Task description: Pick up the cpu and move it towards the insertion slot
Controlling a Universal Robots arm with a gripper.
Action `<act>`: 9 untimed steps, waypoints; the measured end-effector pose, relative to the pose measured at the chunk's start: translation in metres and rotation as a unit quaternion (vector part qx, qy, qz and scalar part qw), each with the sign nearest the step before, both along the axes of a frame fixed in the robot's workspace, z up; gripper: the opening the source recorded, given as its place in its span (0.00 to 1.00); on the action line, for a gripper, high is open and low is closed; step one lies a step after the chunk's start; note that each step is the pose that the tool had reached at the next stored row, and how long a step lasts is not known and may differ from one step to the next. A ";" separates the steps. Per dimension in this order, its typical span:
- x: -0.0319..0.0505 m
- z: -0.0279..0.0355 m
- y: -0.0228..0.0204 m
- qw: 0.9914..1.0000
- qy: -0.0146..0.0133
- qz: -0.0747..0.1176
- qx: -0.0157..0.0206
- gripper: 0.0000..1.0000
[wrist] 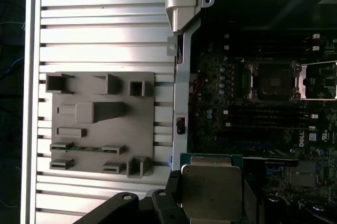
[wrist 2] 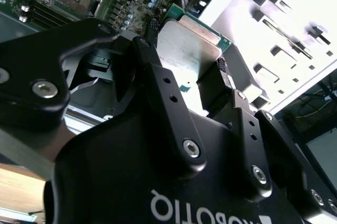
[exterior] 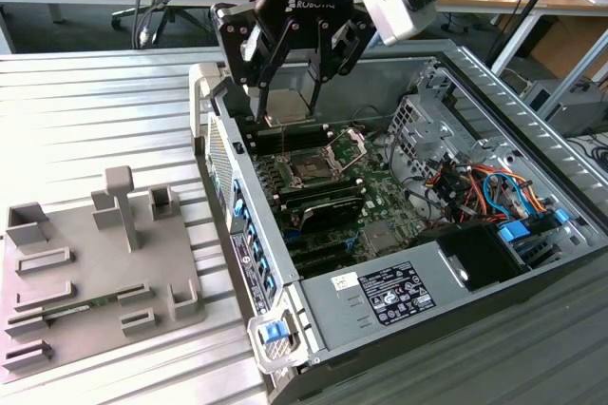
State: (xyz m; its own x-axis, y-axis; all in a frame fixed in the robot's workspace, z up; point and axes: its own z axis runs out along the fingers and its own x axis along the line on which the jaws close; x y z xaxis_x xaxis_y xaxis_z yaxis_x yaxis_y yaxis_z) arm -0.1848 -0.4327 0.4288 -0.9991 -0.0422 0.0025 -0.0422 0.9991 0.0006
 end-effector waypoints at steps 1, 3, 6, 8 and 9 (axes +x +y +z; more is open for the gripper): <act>0.0017 0.0000 0.0000 1.000 0.000 0.000 0.000 0.55; 0.0042 0.0000 0.0000 1.000 0.000 0.000 0.000 0.55; 0.0069 0.0000 0.0000 1.000 0.000 0.000 0.000 0.55; 0.0091 0.0000 0.0000 1.000 0.000 0.000 0.000 0.55; 0.0105 0.0000 0.0000 1.000 0.000 0.000 0.000 0.55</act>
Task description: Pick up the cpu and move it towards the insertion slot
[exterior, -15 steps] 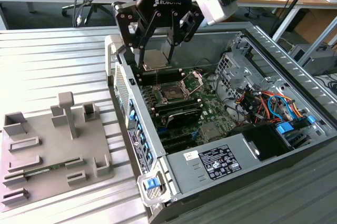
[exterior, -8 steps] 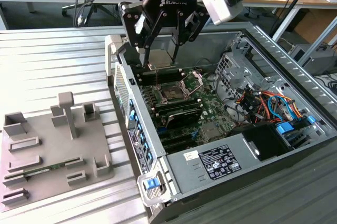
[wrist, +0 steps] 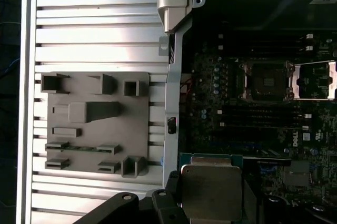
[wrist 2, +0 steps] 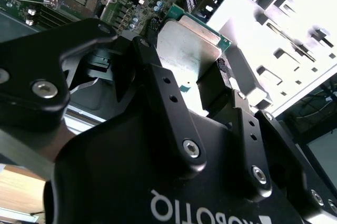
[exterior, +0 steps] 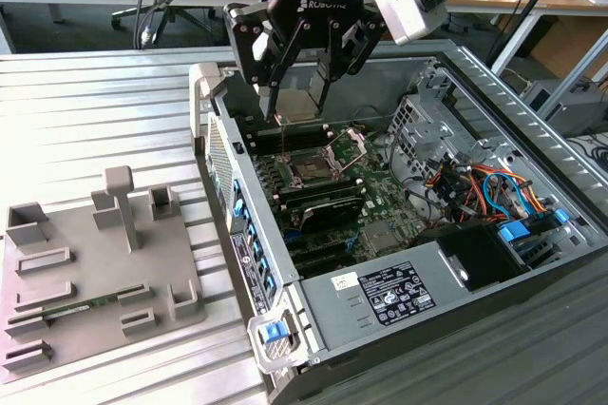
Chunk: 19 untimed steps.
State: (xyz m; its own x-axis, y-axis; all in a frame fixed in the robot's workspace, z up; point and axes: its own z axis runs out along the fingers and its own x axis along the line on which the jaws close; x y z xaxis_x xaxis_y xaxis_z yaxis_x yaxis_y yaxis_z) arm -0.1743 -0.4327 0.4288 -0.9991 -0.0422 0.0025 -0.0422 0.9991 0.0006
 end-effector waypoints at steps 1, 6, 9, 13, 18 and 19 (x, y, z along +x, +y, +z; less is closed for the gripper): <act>0.0014 0.0000 0.0000 1.000 0.000 0.000 0.000 0.55; 0.0067 0.0000 0.0000 1.000 0.000 0.000 0.000 0.55; 0.0109 0.0000 0.0000 1.000 0.000 0.000 0.000 0.55; 0.0175 0.0000 0.0000 1.000 0.000 0.000 0.000 0.55; 0.0234 -0.0003 0.0000 1.000 0.000 0.000 0.000 0.55; 0.0248 -0.0003 0.0000 1.000 0.000 0.000 0.000 0.55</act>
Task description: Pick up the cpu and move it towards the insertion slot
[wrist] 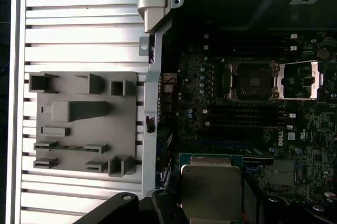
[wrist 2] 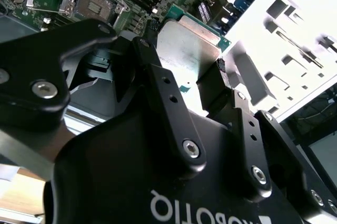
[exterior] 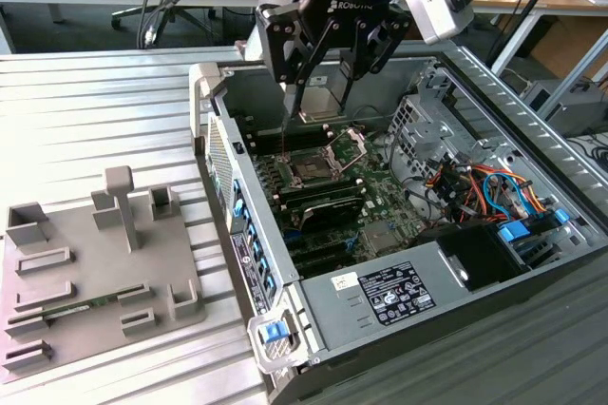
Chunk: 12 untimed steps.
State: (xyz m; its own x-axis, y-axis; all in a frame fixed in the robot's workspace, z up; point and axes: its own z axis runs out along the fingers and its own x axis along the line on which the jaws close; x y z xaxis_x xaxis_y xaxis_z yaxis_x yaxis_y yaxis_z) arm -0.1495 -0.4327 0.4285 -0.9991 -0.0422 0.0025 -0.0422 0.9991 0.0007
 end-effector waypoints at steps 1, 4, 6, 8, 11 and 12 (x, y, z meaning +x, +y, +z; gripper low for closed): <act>0.0011 0.0000 0.0000 1.000 0.000 0.000 0.000 0.55; 0.0026 0.0000 0.0000 1.000 0.000 0.000 0.000 0.55; 0.0032 -0.0001 0.0000 1.000 0.000 0.000 0.000 0.55; 0.0036 -0.0003 0.0000 1.000 0.000 0.000 0.000 0.55; 0.0049 -0.0006 0.0000 1.000 0.000 0.000 0.000 0.55; 0.0052 -0.0007 0.0000 1.000 0.000 0.000 0.000 0.55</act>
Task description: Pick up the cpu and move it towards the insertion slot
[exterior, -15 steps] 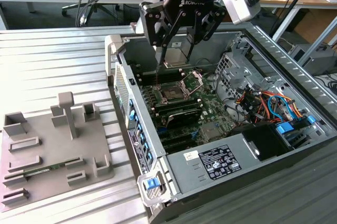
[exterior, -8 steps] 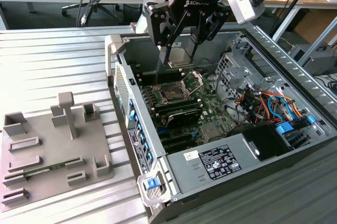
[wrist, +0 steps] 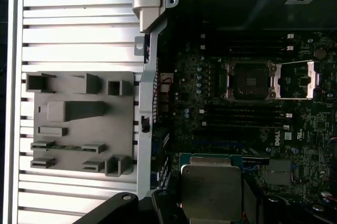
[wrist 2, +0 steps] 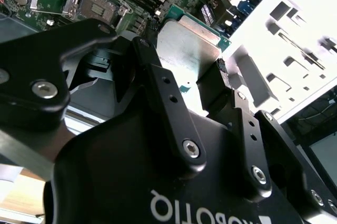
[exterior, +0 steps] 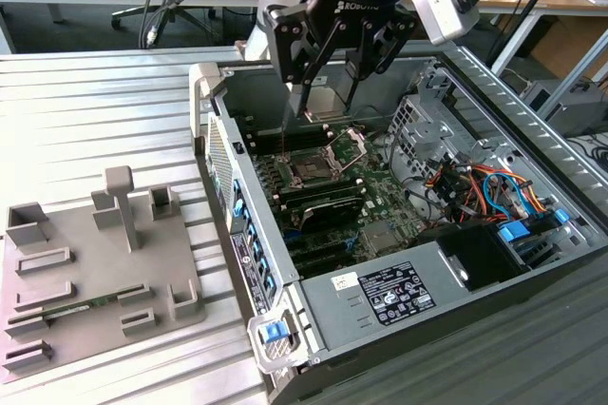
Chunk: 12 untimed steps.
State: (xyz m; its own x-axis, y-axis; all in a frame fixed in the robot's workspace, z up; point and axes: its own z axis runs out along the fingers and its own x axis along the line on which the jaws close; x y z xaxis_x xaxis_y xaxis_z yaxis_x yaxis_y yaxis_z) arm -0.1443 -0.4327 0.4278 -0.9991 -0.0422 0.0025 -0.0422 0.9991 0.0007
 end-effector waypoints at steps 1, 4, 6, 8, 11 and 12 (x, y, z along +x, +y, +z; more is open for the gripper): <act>0.0006 -0.0001 0.0000 1.000 0.000 0.000 0.000 0.55; 0.0021 -0.0004 0.0000 1.000 0.000 0.000 0.000 0.55; 0.0030 -0.0005 0.0000 1.000 0.000 0.000 0.000 0.55; 0.0040 -0.0006 0.0000 1.000 0.000 0.000 0.000 0.55; 0.0052 -0.0007 0.0000 1.000 0.000 0.000 0.000 0.55; 0.0056 -0.0007 0.0000 1.000 0.000 0.000 0.000 0.55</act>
